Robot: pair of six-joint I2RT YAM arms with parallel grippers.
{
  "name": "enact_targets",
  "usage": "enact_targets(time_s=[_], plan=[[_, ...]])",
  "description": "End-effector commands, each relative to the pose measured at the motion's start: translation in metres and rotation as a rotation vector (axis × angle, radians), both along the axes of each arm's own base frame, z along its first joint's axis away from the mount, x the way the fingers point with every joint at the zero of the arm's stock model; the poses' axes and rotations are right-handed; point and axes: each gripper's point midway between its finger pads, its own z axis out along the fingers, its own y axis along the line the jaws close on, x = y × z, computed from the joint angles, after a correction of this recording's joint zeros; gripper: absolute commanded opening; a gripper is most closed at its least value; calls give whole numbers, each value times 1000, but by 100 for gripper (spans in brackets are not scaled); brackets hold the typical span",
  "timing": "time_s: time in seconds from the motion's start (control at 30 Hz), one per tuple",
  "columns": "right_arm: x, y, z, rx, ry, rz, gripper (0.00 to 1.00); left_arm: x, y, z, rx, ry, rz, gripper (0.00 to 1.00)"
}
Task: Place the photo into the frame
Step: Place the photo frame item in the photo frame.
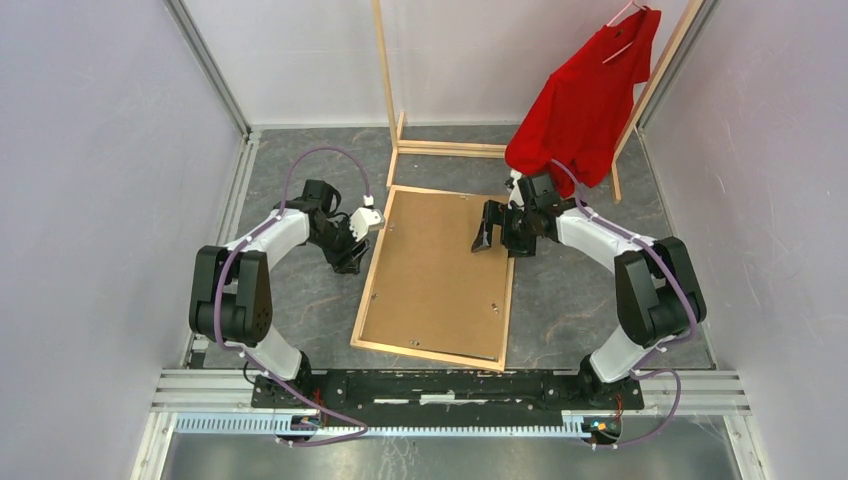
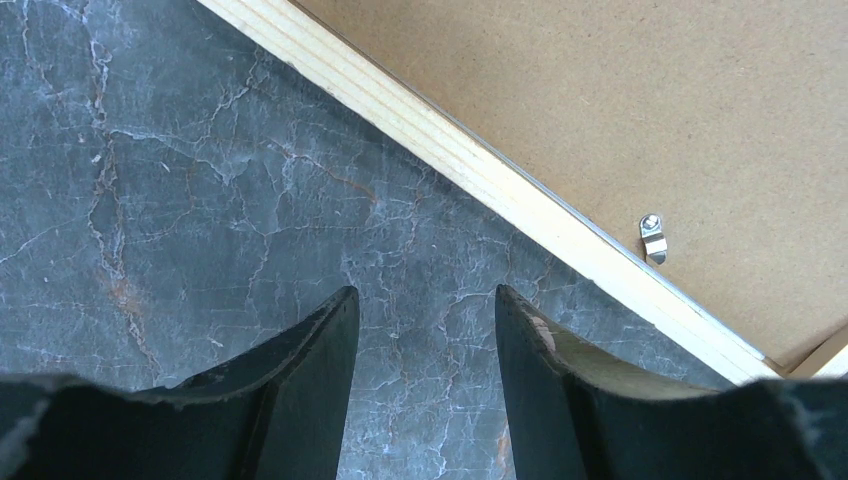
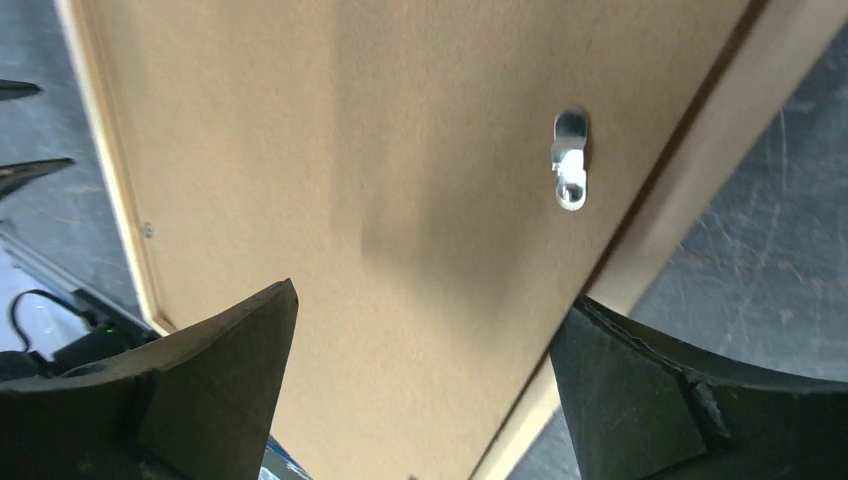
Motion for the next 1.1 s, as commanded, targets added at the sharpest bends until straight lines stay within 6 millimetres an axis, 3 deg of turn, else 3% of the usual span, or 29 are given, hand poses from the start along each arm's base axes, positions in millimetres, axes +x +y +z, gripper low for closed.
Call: enact_targets(time_s=[0.0,0.27,0.4,0.53,0.6,0.7,0.83,1.0,1.07], plan=[[2,-12,21,-113,-62,20,98,1,-4,10,-31,-43,-48,59],[5,-14,39,-153,-101,54,98,-2,-5,5,-40,-27,-46,59],[10,-19,64,-169,-182,42,98,-2,-5,6,-37,-27,-42,59],[4,-25,78,-147,-265,7,98,3,-5,9,-42,-30,-28,62],[-8,-26,80,-105,-320,-5,98,3,-5,10,-44,-23,-26,63],[-38,-39,72,-51,-444,-45,98,1,-3,12,-47,-21,-29,66],[-81,-64,44,-32,-486,-136,98,1,0,17,-45,-17,-8,75],[-102,-84,27,-136,-412,-163,98,1,3,24,-28,35,20,85],[-103,-81,26,-162,-392,-129,98,-1,3,27,-33,42,19,86]])
